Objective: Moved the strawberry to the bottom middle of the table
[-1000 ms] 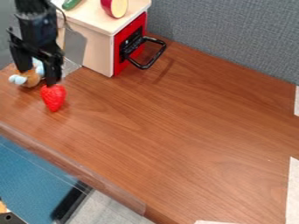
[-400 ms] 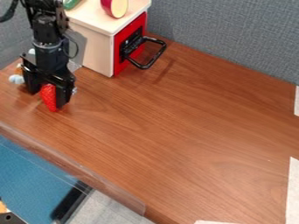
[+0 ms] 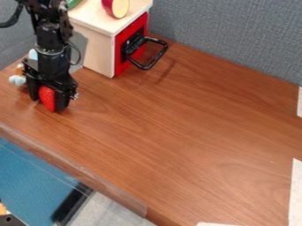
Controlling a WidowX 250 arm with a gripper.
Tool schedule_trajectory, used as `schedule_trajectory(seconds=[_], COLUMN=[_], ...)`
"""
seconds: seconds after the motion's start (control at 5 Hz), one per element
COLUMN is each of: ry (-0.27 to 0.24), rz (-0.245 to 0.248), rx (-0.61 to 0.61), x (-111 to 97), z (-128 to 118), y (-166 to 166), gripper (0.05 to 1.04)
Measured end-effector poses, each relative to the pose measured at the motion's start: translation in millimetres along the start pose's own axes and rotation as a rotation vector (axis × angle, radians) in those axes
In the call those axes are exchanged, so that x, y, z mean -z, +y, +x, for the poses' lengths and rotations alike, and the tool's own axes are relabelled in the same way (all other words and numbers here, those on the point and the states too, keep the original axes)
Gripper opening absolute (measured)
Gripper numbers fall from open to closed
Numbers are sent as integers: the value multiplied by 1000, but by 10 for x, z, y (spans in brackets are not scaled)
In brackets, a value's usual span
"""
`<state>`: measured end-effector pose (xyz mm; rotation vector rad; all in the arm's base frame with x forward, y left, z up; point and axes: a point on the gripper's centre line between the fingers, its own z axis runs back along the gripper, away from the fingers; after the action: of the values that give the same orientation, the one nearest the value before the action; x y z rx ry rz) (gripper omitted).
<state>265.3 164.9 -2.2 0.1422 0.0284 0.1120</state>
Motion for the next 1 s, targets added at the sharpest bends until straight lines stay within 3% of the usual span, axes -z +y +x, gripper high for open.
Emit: schedule_trajectory(seconds=[0.2,0.4,0.6,0.8,1.0], ry=[-6,-55,-119,-128,-115], rz=[7,-2,-43,-75,-78], rx=[-14,1,45,148,232], x=[-12,-290,-608,-756,-718], z=[-28,-27,-64,-230,-373], y=[-17,-135,-434,-887,-1247], gripper=[766,766,766,766,766])
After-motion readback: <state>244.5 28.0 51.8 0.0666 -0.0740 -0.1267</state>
